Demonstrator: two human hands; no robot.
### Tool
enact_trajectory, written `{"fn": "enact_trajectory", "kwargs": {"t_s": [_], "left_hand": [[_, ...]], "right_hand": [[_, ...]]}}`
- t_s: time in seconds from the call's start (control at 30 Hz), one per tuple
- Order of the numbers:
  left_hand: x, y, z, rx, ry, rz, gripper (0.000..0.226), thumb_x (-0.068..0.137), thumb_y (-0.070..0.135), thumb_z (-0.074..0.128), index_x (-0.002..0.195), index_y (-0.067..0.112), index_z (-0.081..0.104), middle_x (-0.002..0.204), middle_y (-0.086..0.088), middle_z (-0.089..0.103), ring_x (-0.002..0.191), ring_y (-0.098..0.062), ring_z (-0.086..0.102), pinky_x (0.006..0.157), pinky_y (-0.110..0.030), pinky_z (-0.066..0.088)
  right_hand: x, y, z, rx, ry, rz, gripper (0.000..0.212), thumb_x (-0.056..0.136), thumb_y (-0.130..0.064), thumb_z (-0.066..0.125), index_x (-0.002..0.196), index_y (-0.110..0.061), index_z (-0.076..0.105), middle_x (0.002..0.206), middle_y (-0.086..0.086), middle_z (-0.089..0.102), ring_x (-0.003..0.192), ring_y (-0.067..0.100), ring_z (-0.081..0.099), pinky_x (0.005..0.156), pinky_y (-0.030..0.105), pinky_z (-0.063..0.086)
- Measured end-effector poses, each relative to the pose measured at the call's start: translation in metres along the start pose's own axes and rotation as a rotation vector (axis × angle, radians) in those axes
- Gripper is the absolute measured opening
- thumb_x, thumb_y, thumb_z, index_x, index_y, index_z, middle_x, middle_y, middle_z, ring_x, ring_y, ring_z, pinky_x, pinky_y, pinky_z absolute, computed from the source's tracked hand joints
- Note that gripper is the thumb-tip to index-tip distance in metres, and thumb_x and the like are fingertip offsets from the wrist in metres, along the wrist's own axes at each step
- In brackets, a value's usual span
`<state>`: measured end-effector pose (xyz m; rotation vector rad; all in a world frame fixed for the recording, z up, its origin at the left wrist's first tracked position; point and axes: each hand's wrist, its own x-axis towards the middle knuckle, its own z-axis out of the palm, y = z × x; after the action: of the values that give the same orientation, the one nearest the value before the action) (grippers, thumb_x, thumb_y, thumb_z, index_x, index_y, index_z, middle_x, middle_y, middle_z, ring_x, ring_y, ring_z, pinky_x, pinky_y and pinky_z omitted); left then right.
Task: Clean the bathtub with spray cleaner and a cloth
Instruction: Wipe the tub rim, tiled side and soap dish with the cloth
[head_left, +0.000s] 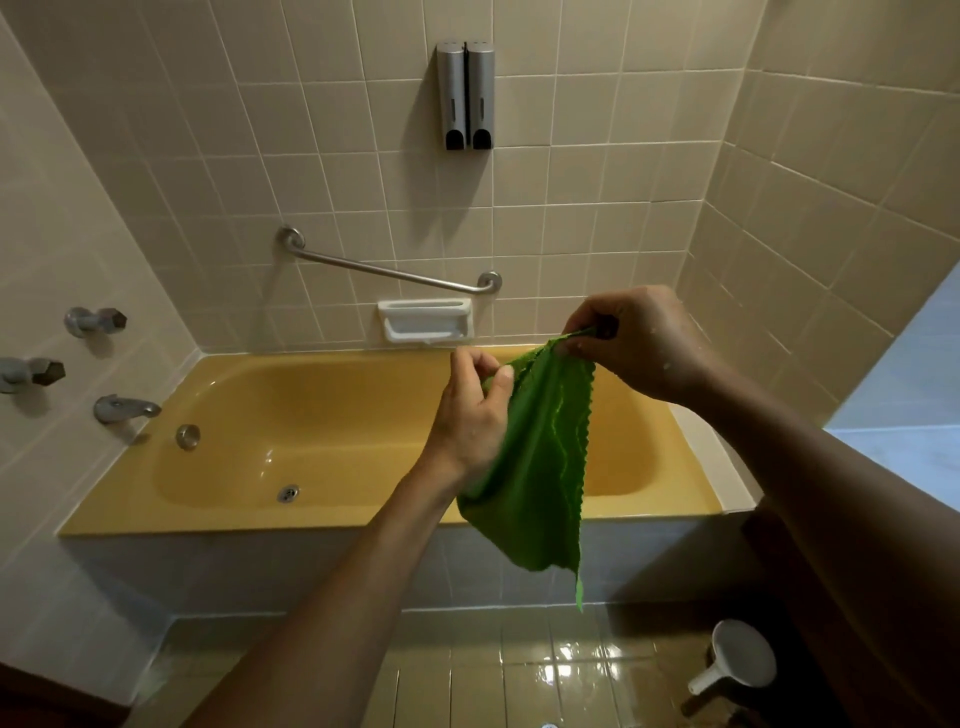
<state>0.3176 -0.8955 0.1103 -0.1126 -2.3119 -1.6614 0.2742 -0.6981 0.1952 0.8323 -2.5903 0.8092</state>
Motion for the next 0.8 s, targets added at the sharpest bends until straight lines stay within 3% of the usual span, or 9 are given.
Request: {"fn": "enact_trajectory", "kwargs": {"t_s": [0.07,0.17,0.27,0.33,0.47,0.57,0.63,0.7,0.8], "left_hand": [[0.003,-0.002,-0.009,0.054,-0.071,0.043,0.029,0.102,0.031,0.061,0.113,0.013,0.04,0.093,0.004,0.048,0.077,-0.007,0.049,0.066,-0.021,0.044],[0.009,-0.006,-0.02,0.161,-0.091,0.106,0.029,0.098,0.019,0.068,0.113,0.019,0.043,0.094,0.009,0.049,0.082,-0.003,0.051,0.067,-0.015,0.042],[0.01,-0.01,-0.028,0.319,-0.101,0.14,0.04,0.091,0.005,0.07,0.11,0.026,0.042,0.097,0.006,0.051,0.086,-0.007,0.055,0.067,-0.018,0.043],[0.009,-0.013,-0.038,0.441,-0.096,0.106,0.041,0.086,0.005,0.07,0.106,0.027,0.042,0.104,0.006,0.047,0.094,-0.014,0.053,0.072,-0.027,0.046],[0.006,-0.016,-0.051,0.699,-0.219,-0.156,0.032,0.085,0.014,0.069,0.1,0.029,0.045,0.11,0.004,0.045,0.095,-0.02,0.052,0.074,-0.041,0.05],[0.004,-0.01,-0.051,0.762,-0.322,-0.42,0.029,0.087,0.012,0.068,0.108,0.021,0.049,0.106,-0.003,0.056,0.085,-0.02,0.056,0.062,-0.036,0.047],[0.003,-0.009,-0.048,0.795,-0.391,-0.555,0.028,0.092,0.012,0.066,0.114,0.016,0.048,0.103,-0.009,0.063,0.076,-0.018,0.06,0.057,-0.031,0.046],[0.002,-0.009,-0.045,0.627,-0.368,-0.682,0.019,0.098,0.012,0.063,0.111,0.013,0.049,0.103,-0.012,0.065,0.069,-0.018,0.065,0.052,-0.028,0.046],[0.001,-0.019,-0.04,-0.065,-0.189,-0.937,0.011,0.103,0.005,0.055,0.113,0.004,0.059,0.098,-0.015,0.066,0.071,-0.018,0.068,0.052,-0.024,0.045]], "right_hand": [[-0.003,0.0,0.0,0.001,0.003,-0.004,0.012,0.086,-0.021,0.08,0.096,-0.016,0.079,0.076,-0.018,0.063,0.072,-0.005,0.062,0.061,0.004,0.044],[-0.008,0.0,0.001,0.006,0.003,-0.021,0.012,0.086,-0.021,0.08,0.096,-0.016,0.078,0.078,-0.014,0.065,0.072,-0.005,0.061,0.06,0.004,0.044],[-0.011,0.003,0.003,0.007,0.018,-0.028,0.01,0.085,-0.021,0.081,0.094,-0.018,0.078,0.077,-0.015,0.063,0.071,-0.004,0.061,0.06,0.004,0.044],[-0.013,0.008,0.003,0.014,0.027,-0.023,0.009,0.085,-0.022,0.081,0.093,-0.019,0.078,0.078,-0.013,0.066,0.073,-0.002,0.064,0.062,0.008,0.047],[-0.018,0.016,0.006,-0.011,-0.015,-0.031,0.009,0.086,-0.018,0.08,0.095,-0.018,0.078,0.08,-0.009,0.067,0.074,-0.001,0.064,0.062,0.007,0.048],[-0.021,0.019,0.016,-0.011,-0.048,-0.022,0.01,0.087,-0.017,0.079,0.097,-0.018,0.078,0.081,-0.012,0.066,0.074,-0.001,0.064,0.066,0.015,0.051],[-0.023,0.019,0.024,-0.024,-0.068,-0.042,0.009,0.088,-0.015,0.078,0.097,-0.018,0.076,0.083,-0.013,0.064,0.074,-0.004,0.061,0.065,0.011,0.048],[-0.027,0.02,0.03,-0.054,-0.076,-0.052,0.008,0.09,-0.013,0.076,0.096,-0.018,0.075,0.083,-0.013,0.061,0.074,-0.004,0.058,0.064,0.007,0.041],[-0.03,0.025,0.033,-0.066,-0.068,-0.028,0.008,0.091,-0.01,0.074,0.095,-0.017,0.073,0.082,-0.012,0.059,0.073,0.002,0.058,0.063,0.01,0.039]]}}
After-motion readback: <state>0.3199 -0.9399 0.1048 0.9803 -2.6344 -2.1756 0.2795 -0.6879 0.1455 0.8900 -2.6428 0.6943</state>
